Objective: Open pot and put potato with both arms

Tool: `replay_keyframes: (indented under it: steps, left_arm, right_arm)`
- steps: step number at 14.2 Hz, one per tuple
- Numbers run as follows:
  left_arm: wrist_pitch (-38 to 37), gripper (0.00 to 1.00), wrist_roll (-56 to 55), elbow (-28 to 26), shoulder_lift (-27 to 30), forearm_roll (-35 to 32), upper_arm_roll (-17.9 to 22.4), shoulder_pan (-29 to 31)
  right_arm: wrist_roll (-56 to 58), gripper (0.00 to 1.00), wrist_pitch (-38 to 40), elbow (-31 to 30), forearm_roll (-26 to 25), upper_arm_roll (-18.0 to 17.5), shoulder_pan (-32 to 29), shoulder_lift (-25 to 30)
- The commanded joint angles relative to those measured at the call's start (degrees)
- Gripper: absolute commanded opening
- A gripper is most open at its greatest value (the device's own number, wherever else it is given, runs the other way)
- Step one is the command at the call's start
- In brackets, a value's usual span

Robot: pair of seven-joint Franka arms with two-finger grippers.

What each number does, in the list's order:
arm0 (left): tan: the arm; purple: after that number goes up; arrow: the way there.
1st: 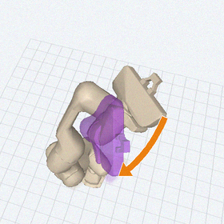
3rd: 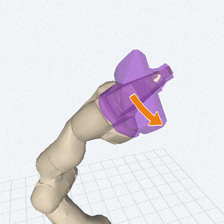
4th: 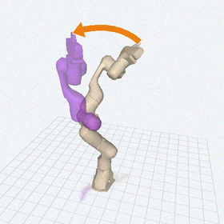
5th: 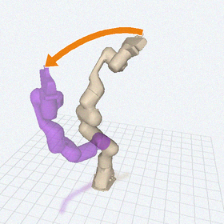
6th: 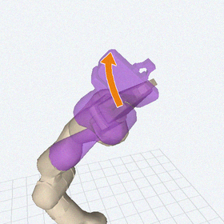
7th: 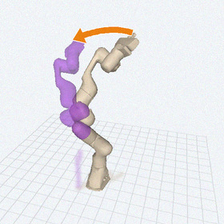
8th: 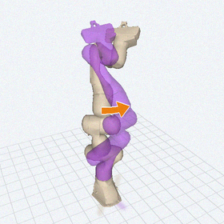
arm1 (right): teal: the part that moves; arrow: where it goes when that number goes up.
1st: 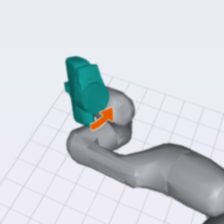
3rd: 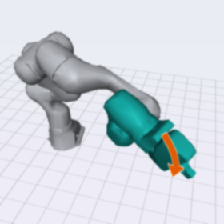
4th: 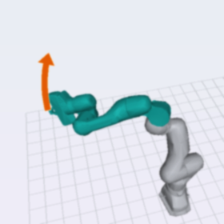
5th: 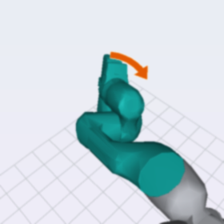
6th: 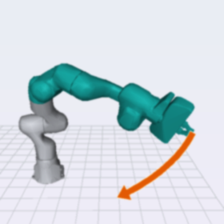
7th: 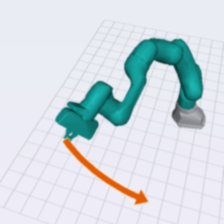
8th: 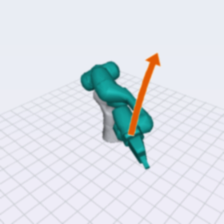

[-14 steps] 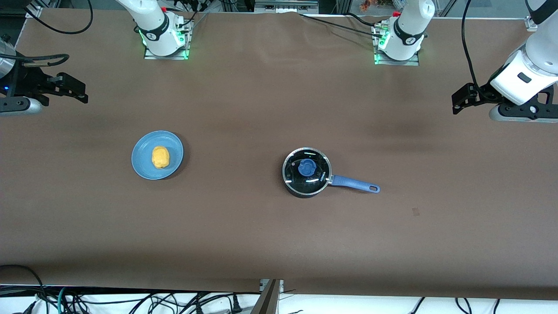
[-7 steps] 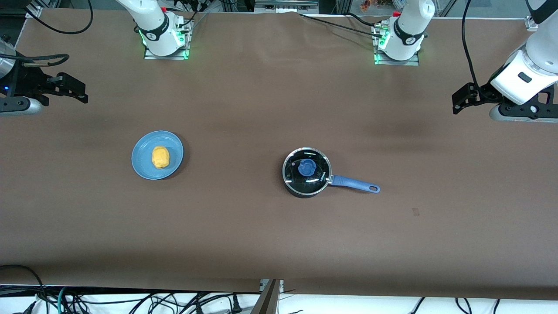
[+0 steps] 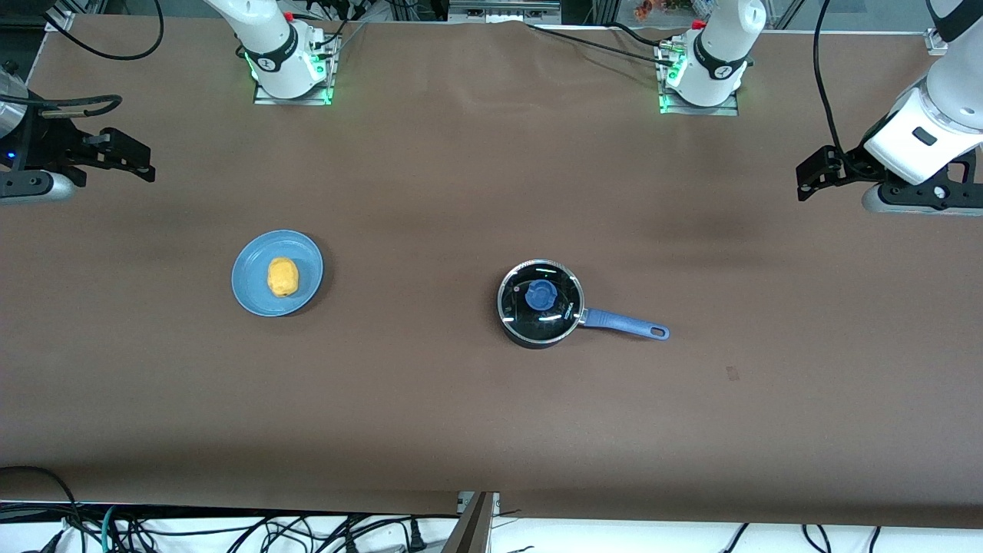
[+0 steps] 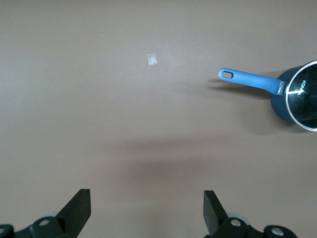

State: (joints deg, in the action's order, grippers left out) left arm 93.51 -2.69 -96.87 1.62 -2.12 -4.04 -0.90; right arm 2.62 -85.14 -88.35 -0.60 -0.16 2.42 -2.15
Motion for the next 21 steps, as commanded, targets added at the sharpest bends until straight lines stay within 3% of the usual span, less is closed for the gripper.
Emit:
replay_keyframes:
  steps: [1,17,21]
  left_arm:
    - [-1.3,1.0,1.2,1.6,-0.6,1.0,0.2,0.0]
    - [-0.8,1.0,1.1,1.7,-0.7,1.3,0.2,-0.5]
    - [0.5,1.0,2.0,2.3,-2.2,8.4,0.5,0.2]
  right_arm:
    - [-0.1,1.0,0.6,2.0,0.5,-0.1,-0.2,-0.9]
    - [0.1,1.0,0.5,2.0,0.4,-0.2,-0.2,-0.9]
    - [0.0,1.0,0.6,2.0,0.5,-0.1,-0.2,-0.9]
